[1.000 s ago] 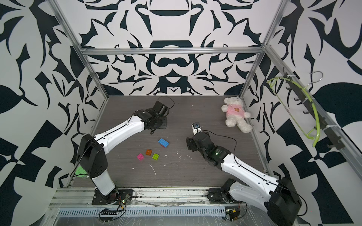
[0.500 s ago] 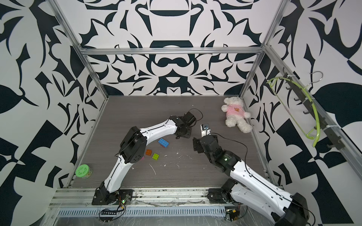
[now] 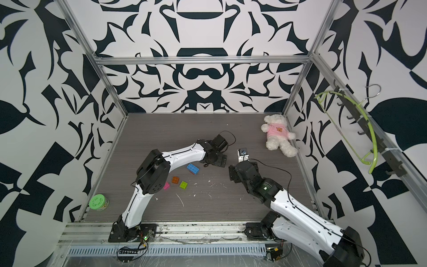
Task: Assemble the letter v with lego
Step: Place the lego brick at the center of the board, then adjust the lego brick at the center of the board.
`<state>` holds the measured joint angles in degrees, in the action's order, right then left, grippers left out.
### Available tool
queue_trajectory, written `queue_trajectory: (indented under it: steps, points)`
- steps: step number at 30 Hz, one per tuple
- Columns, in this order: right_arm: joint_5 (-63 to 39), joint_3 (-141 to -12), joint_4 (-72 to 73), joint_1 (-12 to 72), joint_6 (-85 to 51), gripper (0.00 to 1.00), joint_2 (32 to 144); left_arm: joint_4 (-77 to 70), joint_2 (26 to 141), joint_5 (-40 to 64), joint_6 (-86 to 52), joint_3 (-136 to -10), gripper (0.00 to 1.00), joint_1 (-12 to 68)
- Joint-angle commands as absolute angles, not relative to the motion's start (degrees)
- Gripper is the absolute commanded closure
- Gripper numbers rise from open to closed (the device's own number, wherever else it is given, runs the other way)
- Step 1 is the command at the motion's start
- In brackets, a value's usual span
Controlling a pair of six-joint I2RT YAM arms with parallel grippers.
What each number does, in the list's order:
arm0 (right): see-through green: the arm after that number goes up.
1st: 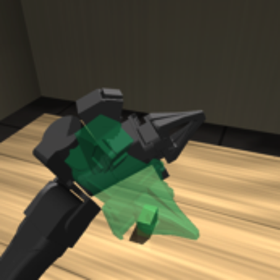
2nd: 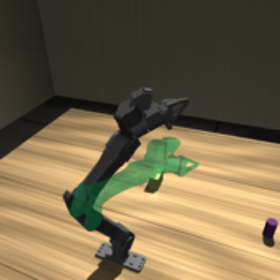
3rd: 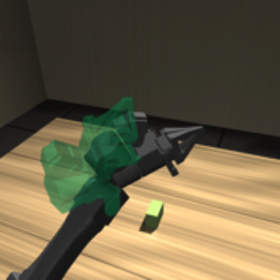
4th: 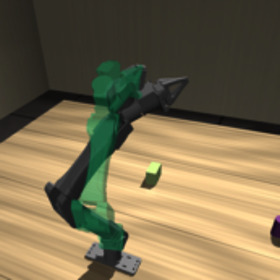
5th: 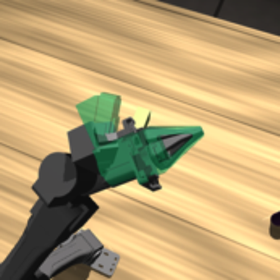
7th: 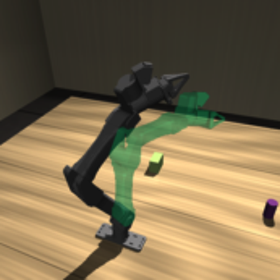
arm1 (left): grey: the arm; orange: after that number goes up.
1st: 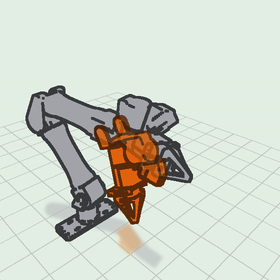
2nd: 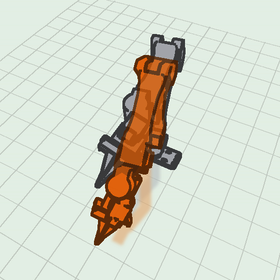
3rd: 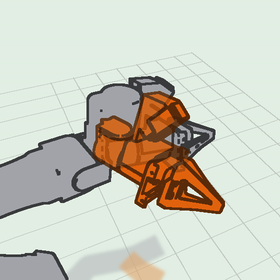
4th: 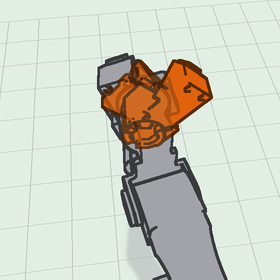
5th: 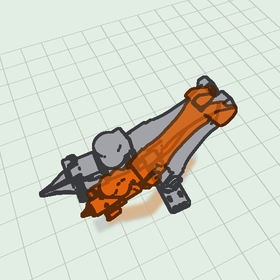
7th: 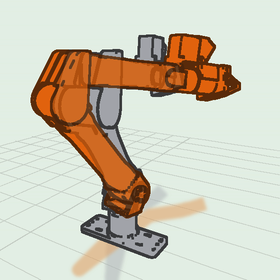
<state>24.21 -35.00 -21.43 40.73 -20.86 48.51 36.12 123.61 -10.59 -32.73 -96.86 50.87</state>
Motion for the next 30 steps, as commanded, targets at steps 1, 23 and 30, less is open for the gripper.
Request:
queue_trajectory:
  steps: [1, 23, 30]
  points:
    - [21.5, -35.5, -19.1, 40.4, -21.6, 0.12, 48.0, 29.3, 111.1, -7.9, -33.1, -87.3, 0.0, 47.3]
    - [20.8, -61.6, -5.1, 55.4, 0.0, 0.13, 103.6, -4.5, 79.1, 21.0, -39.5, -38.5, 0.0, 17.0]
    - [20.1, -61.0, -4.6, 52.6, 0.7, 0.15, 103.4, -14.5, 84.8, 27.0, -43.7, -36.4, 0.06, 16.9]
